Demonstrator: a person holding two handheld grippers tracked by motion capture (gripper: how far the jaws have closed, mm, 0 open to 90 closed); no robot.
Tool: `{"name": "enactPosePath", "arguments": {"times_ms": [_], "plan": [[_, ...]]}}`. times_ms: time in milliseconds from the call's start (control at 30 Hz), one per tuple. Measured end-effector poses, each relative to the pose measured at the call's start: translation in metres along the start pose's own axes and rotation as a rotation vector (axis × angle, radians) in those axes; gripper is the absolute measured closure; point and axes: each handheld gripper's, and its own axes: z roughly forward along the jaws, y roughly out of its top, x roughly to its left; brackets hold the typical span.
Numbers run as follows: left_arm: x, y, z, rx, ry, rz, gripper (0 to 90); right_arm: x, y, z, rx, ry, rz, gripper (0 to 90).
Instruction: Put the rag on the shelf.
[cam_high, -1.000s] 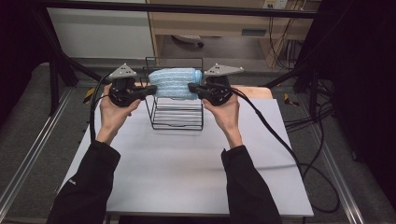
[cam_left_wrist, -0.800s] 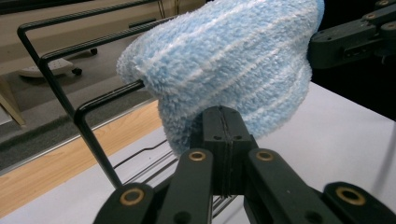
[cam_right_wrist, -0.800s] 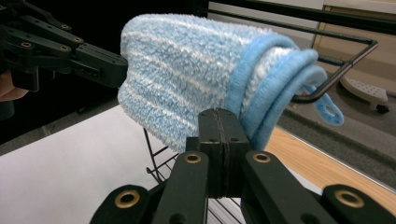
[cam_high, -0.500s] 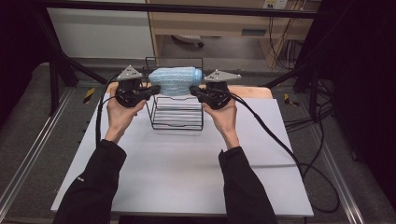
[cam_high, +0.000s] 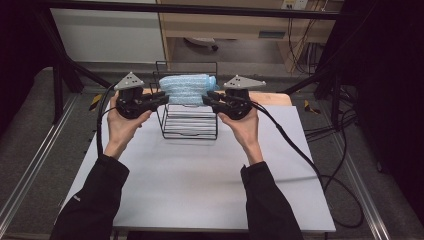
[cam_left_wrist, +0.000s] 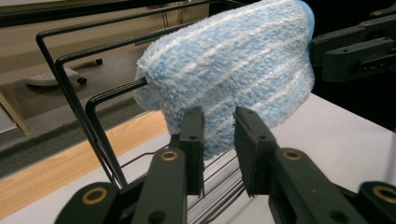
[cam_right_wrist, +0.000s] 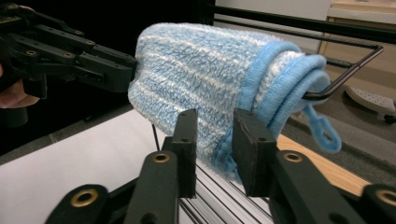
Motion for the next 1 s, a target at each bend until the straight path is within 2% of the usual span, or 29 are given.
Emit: {"name": "enactPosePath", "arguments": {"times_ms": [367,500,633,800,933,1000], "plan": [[-0.002,0.001,-0.009,0.014,0.03,0.018,53.1,0.001,0.005,-0.014,-0.022,-0.005,0.011,50.5],[-0.002,0.0,-0.015,0.017,0.043,0.022,46.4,0.001,0.007,-0.022,-0.021,-0.015,0.005,41.5],[-0.002,-0.001,-0.02,0.019,0.057,0.029,42.5,0.001,0.009,-0.028,-0.02,-0.012,0.003,35.6],[-0.003,-0.008,-0.028,0.033,0.061,0.038,35.4,0.0,0.009,-0.034,0.009,-0.023,-0.001,22.9],[-0.004,-0.017,-0.033,0.035,0.066,0.046,30.0,-0.002,0.002,-0.04,0.007,-0.014,0.02,17.4],[-0.004,-0.022,-0.035,0.041,0.066,0.046,27.5,-0.004,-0.002,-0.043,0.024,-0.014,0.028,14.0]]}}
